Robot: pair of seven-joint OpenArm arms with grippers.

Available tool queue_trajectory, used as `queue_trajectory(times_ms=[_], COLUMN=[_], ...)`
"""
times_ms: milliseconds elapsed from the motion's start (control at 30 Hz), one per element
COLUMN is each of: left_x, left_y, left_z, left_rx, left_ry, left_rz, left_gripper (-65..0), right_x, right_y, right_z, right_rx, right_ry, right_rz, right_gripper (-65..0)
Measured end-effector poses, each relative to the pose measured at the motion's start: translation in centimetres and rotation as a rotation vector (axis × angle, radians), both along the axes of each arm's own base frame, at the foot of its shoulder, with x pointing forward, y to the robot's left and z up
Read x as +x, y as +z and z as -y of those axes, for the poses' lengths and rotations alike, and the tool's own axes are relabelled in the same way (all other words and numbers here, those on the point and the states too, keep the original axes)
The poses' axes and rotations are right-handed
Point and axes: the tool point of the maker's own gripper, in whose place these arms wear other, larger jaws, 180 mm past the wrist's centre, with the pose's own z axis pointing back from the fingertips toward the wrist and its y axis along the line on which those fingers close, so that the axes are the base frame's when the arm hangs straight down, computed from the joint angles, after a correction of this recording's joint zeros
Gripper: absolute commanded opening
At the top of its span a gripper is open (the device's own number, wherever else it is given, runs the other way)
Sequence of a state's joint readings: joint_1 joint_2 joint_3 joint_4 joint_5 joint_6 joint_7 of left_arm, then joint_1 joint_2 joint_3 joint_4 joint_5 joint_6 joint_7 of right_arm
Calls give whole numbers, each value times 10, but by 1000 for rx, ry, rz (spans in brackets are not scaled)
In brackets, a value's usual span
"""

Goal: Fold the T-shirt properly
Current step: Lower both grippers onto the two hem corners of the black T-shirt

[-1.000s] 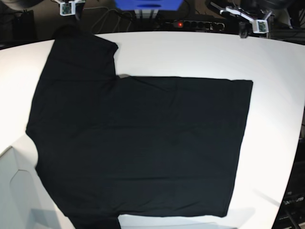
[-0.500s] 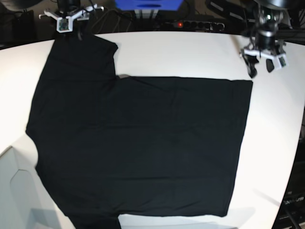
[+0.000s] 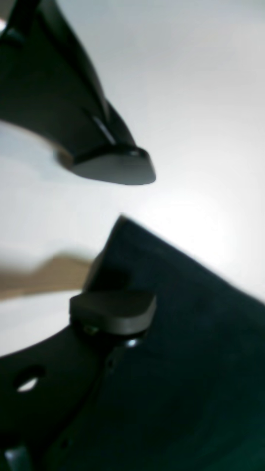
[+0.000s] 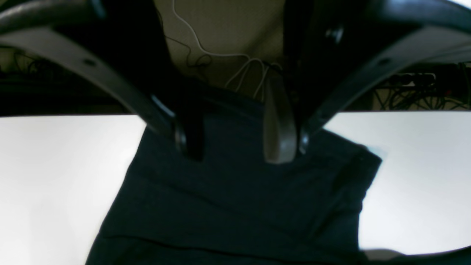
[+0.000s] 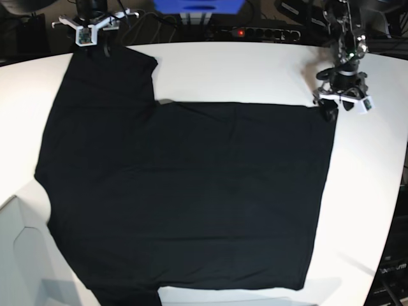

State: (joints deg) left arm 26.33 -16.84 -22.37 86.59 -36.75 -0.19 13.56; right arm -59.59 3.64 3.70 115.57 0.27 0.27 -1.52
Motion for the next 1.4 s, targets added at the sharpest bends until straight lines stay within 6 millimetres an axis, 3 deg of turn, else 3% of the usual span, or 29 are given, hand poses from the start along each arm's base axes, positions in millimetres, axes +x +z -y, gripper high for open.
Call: queue_trajectory(times_ms=[67, 133, 467, 667, 867, 1200, 1400], left_x=[1, 5, 9, 8, -10, -19, -24], left_y=[-2, -3, -12, -10, -11, -12, -13], left_z=[3, 11, 10, 12, 14, 14, 15], left_rx=[1, -2, -21, -28, -20, -14, -14], left_ry=[-11, -29, -9, -19, -26, -27, -30], left_rz=[2, 11, 13, 6, -11, -21, -27], left_gripper=[-227, -268, -650, -649, -649, -649, -649], right_x=[0, 0, 0, 5, 19, 52, 57], right_y=[0, 0, 1, 2, -7, -7, -19], right_z=[0, 3, 9, 17, 31, 74, 99], right_rx=[-3, -13, -29, -46, 30, 1, -15], right_ry=[6, 21, 13, 2, -7, -91, -154], right_rz=[0, -2, -1, 8, -23, -55, -87], right_gripper=[-378, -378, -379, -373, -353, -352, -352])
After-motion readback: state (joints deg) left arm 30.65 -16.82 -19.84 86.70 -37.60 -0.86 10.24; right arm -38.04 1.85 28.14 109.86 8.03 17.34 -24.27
